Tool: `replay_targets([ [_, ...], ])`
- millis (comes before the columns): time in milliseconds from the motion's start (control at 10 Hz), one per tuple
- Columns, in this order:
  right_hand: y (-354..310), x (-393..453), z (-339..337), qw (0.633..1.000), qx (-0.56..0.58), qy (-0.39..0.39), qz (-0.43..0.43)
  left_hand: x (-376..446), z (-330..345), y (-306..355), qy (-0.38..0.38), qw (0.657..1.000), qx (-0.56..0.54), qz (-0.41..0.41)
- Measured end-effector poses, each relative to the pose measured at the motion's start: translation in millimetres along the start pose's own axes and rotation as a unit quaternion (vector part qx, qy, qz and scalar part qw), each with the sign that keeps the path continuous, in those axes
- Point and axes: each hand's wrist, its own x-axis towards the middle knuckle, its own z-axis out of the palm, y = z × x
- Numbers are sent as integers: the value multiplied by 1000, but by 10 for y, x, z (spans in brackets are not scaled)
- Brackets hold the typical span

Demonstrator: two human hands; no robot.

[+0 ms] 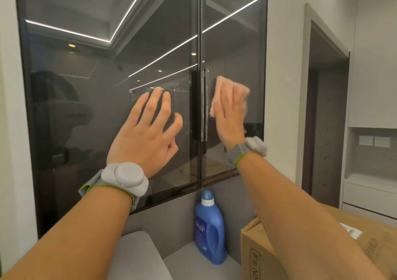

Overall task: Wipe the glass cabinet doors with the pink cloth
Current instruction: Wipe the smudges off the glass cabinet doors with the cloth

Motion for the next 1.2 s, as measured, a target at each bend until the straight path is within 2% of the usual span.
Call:
replay_targets([
  [100,51,-59,38,993,-63,-72,-75,-4,11,7,-1,1000,-1,-1],
  [200,122,-365,-25,976,-102,-61,-181,2,11,12,6,1000,-1,-1],
  [300,225,-764,-54,962,-127,-66,-233,0,22,0,9,1000,-1,-2],
  [400,332,-1122,-122,970,-127,-71,-195,5,25,16,1,1000,1,-4],
  [500,201,-1136,-203,989,-111,-26,-94,2,-11,26,-7,1000,-4,-6],
  [600,-197,-721,-366,995,32,61,67,10,-20,4,-6,1000,-7,-4],
  [700,-492,-292,-512,983,70,130,112,-2,5,-3,-6,1000,-13,-5],
  [800,-751,-88,-478,993,33,116,10,5,10,-7,-4,1000,-7,-4],
  [900,-960,33,-357,994,30,100,-35,-6,3,0,-7,1000,-8,-4],
  [1000,-1102,47,-127,998,21,22,-58,-9,11,6,-3,1000,-9,-4],
  [1100,-1091,-57,129,993,-76,-24,-85,-9,19,0,0,1000,-12,-6],
  [1200,-962,-191,204,990,-106,5,-91,-7,16,3,-2,1000,-15,-5],
])
